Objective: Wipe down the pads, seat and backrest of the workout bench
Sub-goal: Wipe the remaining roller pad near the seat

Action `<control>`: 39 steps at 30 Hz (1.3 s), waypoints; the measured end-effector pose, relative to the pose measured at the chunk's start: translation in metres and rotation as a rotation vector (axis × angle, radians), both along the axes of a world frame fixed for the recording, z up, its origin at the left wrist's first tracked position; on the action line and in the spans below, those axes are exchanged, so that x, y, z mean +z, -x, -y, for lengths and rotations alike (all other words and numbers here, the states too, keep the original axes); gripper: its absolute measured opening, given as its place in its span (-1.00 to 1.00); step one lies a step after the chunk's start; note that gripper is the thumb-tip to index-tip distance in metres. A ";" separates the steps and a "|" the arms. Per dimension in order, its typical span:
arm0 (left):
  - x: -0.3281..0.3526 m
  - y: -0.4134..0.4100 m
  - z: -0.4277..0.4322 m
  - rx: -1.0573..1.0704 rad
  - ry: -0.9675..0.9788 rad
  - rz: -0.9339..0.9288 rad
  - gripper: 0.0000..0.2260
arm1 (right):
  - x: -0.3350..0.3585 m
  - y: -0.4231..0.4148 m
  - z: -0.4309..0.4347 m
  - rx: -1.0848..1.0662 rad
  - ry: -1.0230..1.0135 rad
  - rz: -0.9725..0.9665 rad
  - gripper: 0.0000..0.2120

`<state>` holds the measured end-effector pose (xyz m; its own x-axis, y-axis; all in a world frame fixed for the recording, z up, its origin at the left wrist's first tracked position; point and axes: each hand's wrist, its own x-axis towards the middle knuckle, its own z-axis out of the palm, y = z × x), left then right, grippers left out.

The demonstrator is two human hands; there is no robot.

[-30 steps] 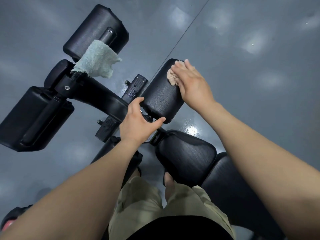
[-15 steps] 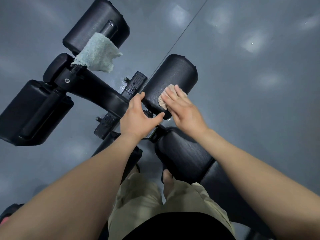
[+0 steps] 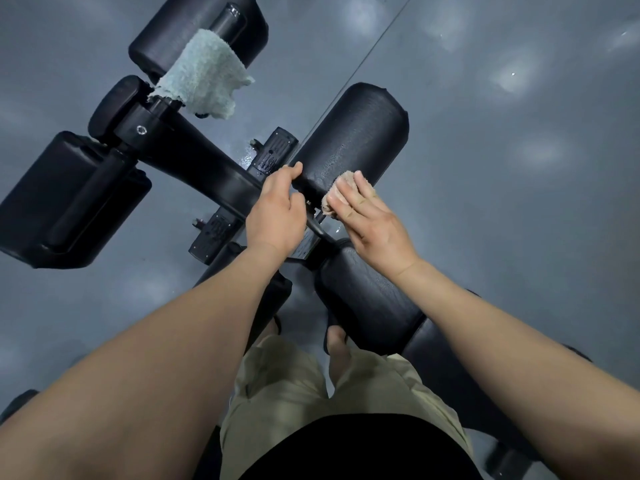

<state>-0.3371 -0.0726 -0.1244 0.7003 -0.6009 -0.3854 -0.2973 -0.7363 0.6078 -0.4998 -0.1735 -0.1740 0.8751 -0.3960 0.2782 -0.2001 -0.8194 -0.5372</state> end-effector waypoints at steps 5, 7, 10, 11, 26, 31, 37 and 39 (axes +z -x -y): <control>-0.005 0.000 0.001 -0.011 -0.002 0.027 -0.59 | 0.006 -0.016 0.001 -0.060 0.076 0.015 -0.61; -0.006 0.000 0.001 -0.022 -0.002 0.047 -0.58 | 0.009 -0.023 0.005 -0.057 0.086 0.009 -0.62; -0.004 -0.001 0.001 -0.058 -0.007 0.070 -0.57 | 0.016 -0.034 0.014 -0.068 0.094 -0.023 -0.64; -0.003 0.000 0.001 -0.071 -0.005 0.069 -0.57 | 0.019 -0.037 0.018 -0.072 0.093 -0.034 -0.64; -0.008 -0.002 -0.001 -0.040 -0.018 0.072 -0.61 | 0.032 -0.068 0.060 -0.315 0.048 -0.111 -0.62; -0.010 -0.002 -0.003 -0.041 0.007 0.054 -0.61 | 0.021 -0.054 0.035 -0.213 -0.001 0.024 -0.64; -0.012 -0.003 -0.003 -0.039 0.015 0.048 -0.62 | 0.017 -0.043 0.007 -0.195 -0.040 0.100 -0.72; -0.013 -0.004 -0.003 -0.044 0.023 0.055 -0.63 | 0.016 -0.040 0.003 -0.177 -0.019 0.104 -0.71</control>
